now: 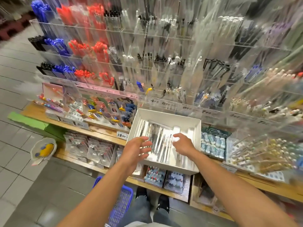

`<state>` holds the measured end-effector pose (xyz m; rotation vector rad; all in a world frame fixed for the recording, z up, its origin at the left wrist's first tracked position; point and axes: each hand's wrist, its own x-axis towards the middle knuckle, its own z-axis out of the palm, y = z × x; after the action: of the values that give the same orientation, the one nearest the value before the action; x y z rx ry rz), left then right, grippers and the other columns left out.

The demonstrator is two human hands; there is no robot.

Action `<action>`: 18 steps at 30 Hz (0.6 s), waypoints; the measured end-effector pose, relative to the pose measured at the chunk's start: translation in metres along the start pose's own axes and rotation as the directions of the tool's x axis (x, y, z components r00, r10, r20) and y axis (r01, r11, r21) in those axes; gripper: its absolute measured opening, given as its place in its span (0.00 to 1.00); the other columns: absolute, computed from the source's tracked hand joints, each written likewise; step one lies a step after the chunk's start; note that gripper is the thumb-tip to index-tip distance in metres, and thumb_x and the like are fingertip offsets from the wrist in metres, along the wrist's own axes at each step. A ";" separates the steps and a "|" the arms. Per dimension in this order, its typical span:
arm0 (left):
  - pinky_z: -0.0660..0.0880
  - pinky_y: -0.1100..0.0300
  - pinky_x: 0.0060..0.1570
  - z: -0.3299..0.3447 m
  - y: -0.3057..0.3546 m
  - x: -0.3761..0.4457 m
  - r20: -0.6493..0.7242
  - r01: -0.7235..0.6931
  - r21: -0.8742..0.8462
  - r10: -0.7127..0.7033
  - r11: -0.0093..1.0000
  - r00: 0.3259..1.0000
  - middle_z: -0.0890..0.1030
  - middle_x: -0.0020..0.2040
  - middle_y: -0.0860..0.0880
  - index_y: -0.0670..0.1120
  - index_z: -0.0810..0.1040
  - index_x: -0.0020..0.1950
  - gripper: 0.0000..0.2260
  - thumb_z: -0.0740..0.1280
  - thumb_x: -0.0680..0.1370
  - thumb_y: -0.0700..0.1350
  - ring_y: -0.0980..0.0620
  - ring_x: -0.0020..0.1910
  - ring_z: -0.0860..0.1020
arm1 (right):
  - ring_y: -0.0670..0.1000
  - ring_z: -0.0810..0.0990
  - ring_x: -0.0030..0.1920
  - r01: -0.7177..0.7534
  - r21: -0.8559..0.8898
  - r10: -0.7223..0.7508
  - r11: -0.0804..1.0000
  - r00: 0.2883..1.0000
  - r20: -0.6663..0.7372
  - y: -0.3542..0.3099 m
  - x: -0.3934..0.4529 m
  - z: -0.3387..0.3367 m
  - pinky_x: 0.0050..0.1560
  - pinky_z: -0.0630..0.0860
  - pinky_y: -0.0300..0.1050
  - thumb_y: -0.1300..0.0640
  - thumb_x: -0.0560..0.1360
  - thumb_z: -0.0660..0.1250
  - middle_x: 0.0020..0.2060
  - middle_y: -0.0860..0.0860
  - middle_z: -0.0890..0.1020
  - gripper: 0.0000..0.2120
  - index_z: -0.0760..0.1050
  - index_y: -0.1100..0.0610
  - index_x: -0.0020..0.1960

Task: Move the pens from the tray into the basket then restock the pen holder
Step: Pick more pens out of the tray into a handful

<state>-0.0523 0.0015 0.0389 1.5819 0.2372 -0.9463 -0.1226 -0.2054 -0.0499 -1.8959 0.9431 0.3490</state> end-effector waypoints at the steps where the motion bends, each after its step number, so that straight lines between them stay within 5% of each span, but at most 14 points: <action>1: 0.79 0.56 0.47 0.001 0.003 0.004 0.005 0.004 0.012 -0.004 1.000 1.000 0.85 0.53 0.47 0.48 0.79 0.58 0.10 0.58 0.84 0.47 0.48 0.53 0.83 | 0.55 0.82 0.45 0.020 -0.078 -0.020 0.997 1.000 0.005 -0.001 0.006 0.001 0.49 0.79 0.51 0.58 0.79 0.61 0.56 0.55 0.79 0.19 0.67 0.52 0.69; 4: 0.79 0.56 0.47 0.001 0.007 0.016 0.022 0.013 0.033 -0.014 0.999 1.000 0.85 0.53 0.48 0.48 0.79 0.58 0.10 0.58 0.84 0.46 0.48 0.53 0.83 | 0.57 0.79 0.55 0.051 -0.259 -0.048 0.964 0.999 0.019 -0.004 0.026 0.005 0.56 0.75 0.48 0.57 0.80 0.58 0.67 0.58 0.73 0.22 0.63 0.52 0.74; 8: 0.80 0.55 0.49 -0.007 0.015 0.035 0.046 0.031 0.053 -0.033 0.998 0.998 0.86 0.51 0.48 0.48 0.79 0.58 0.10 0.58 0.84 0.46 0.48 0.51 0.84 | 0.58 0.75 0.64 0.044 -0.400 -0.026 0.915 0.998 0.051 -0.005 0.043 0.013 0.61 0.72 0.49 0.54 0.81 0.57 0.69 0.57 0.72 0.21 0.62 0.53 0.74; 14: 0.79 0.58 0.45 -0.016 0.019 0.059 0.108 0.080 0.087 -0.089 0.993 0.990 0.85 0.53 0.48 0.48 0.78 0.57 0.10 0.58 0.84 0.43 0.49 0.51 0.83 | 0.53 0.77 0.45 -0.013 -0.411 -0.019 0.911 0.997 -0.072 -0.008 0.050 0.024 0.43 0.71 0.45 0.58 0.79 0.61 0.53 0.55 0.78 0.08 0.69 0.56 0.58; 18: 0.80 0.58 0.45 -0.016 0.021 0.075 0.153 0.119 0.094 -0.132 0.988 0.979 0.85 0.51 0.49 0.48 0.79 0.58 0.10 0.59 0.83 0.44 0.49 0.50 0.83 | 0.52 0.77 0.43 -0.081 -0.177 0.065 0.981 0.994 -0.091 -0.010 0.047 0.024 0.40 0.73 0.43 0.58 0.78 0.65 0.48 0.54 0.79 0.04 0.71 0.55 0.51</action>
<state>0.0165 -0.0157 0.0026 1.5736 0.1888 -1.1885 -0.0803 -0.2043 -0.0833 -2.0573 1.0703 0.4122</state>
